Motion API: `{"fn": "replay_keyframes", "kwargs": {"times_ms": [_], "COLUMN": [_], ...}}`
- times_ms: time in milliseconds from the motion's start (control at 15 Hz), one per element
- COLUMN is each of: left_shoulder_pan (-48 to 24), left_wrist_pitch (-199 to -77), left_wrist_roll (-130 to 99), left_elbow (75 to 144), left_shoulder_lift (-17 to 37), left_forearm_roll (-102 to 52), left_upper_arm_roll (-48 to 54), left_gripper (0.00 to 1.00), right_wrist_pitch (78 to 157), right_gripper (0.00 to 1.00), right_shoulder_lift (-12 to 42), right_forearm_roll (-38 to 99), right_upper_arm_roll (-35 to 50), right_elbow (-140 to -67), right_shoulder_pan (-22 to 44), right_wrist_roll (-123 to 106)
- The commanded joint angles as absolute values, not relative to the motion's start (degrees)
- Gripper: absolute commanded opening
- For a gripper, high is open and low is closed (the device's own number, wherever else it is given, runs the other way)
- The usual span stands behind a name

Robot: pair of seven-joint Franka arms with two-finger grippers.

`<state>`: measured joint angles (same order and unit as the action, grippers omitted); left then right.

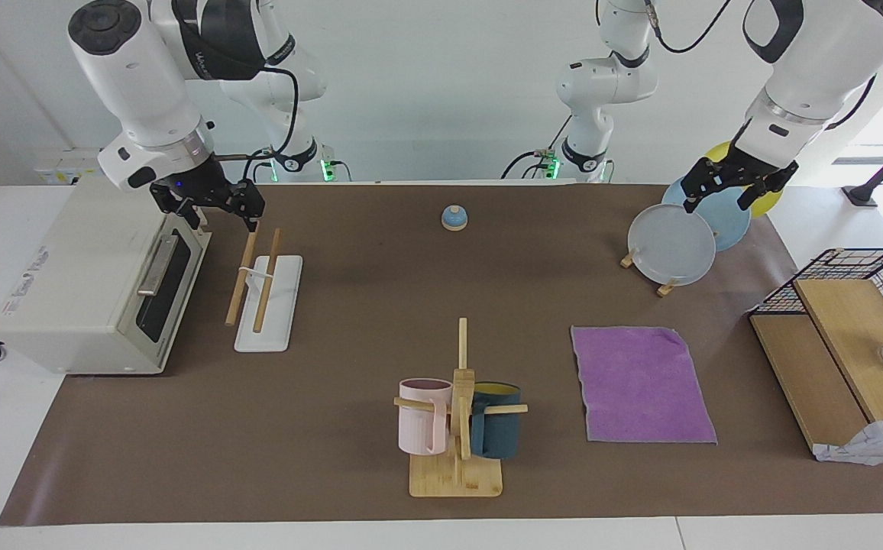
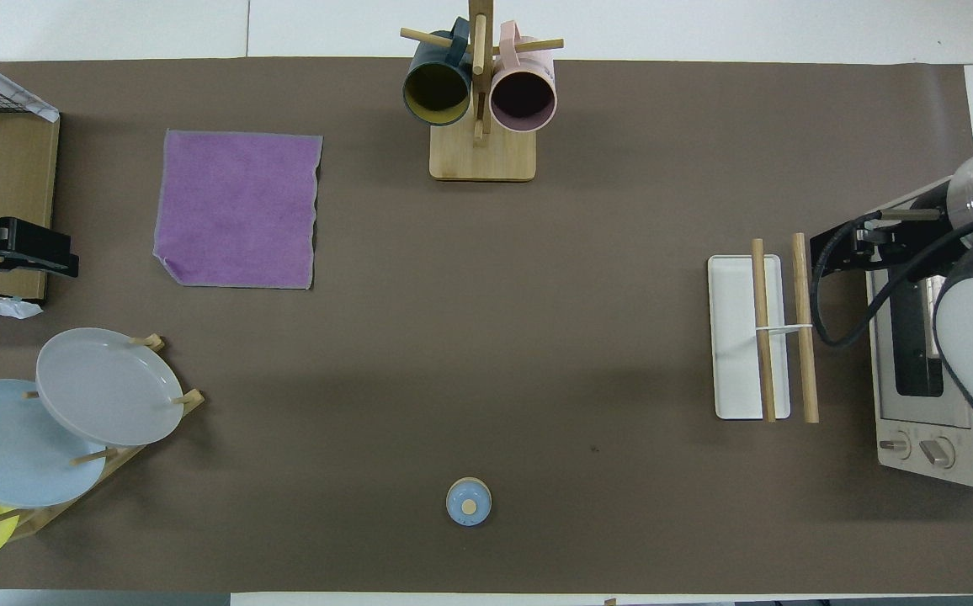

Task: Fold towel and hang on rack
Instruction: 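Move the left gripper toward the purple towel's near edge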

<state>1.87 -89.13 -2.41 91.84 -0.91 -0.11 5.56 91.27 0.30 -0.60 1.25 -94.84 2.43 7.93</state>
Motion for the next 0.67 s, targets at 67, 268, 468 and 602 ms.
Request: {"fn": "replay_keyframes", "kwargs": {"times_ms": [67,268,468,602], "left_shoulder_pan": [3.16,5.09,5.27,5.36], "left_wrist_pitch": [-98.05,-110.00,-120.39,-124.69], "left_wrist_roll": [-2.63,-3.16,-3.43,-6.66], "left_elbow": [99.20,107.55,111.44,111.62], "left_shoulder_lift": [-0.97,1.04,6.39,10.88], "left_forearm_roll": [-0.88,-0.88,-0.88,-0.88], "left_upper_arm_roll": [5.19,5.01,5.01,5.10], "left_gripper": [1.00,1.00,1.00,1.00], "right_wrist_pitch": [90.35,91.05,90.27,90.18], "right_gripper": [1.00,1.00,1.00,1.00], "right_shoulder_lift": [0.26,0.44,0.44,0.61], "right_forearm_roll": [0.70,0.53,0.70,0.27], "right_upper_arm_roll": [1.85,1.67,1.58,1.49], "right_elbow": [-93.87,-93.78,-93.43,-92.11], "right_shoulder_pan": [1.32,0.88,0.70,0.62], "right_wrist_roll": [6.15,6.06,5.10,4.57]}}
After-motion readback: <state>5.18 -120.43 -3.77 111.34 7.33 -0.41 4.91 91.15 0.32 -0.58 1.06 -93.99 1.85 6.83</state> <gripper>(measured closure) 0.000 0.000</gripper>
